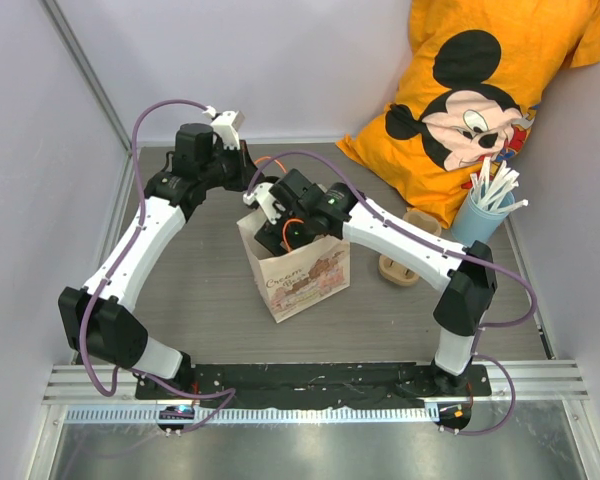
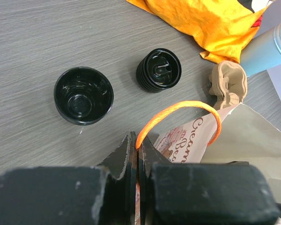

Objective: Pack the takeout coffee

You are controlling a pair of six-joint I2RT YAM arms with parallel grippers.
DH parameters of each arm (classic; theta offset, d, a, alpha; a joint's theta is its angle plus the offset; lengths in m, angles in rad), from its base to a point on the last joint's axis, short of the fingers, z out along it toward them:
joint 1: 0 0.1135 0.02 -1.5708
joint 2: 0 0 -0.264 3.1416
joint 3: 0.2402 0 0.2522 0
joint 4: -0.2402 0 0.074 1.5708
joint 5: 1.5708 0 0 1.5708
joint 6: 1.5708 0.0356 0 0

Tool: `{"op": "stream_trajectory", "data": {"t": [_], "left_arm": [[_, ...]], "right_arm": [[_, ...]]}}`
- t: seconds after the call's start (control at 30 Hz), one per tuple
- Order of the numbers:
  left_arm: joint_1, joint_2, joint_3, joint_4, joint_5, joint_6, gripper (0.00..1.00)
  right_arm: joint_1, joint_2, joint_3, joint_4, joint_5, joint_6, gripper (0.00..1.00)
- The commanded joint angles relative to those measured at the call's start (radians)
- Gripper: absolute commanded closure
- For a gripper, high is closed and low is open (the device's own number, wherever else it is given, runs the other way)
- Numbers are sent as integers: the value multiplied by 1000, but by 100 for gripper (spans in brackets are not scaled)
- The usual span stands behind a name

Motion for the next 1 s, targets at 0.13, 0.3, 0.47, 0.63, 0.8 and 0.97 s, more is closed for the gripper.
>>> {"op": "stream_trajectory", "data": {"t": [0.13,0.3,0.47,0.63,0.8,0.97], "left_arm": [[-4,-29,1,58,-5,2,100],[-4,-32,1,58,9,2,100],[-4,-40,-4,61,23,7,100],[-4,-43,-4,63,47,7,100],[-4,-49,-8,67,69,9,100],[-2,-48,-10,73,95,7,100]], "right_arm": [[4,-88,35,-2,-29,-37,19],[4,-88,36,-4,-13,-45,18],[4,-89,33,5,22,-52,18],[4,-85,21,15,23,-52,18],[2,-77,21,22,26,-54,18],[2,-72,12,39,37,-68,18]]}}
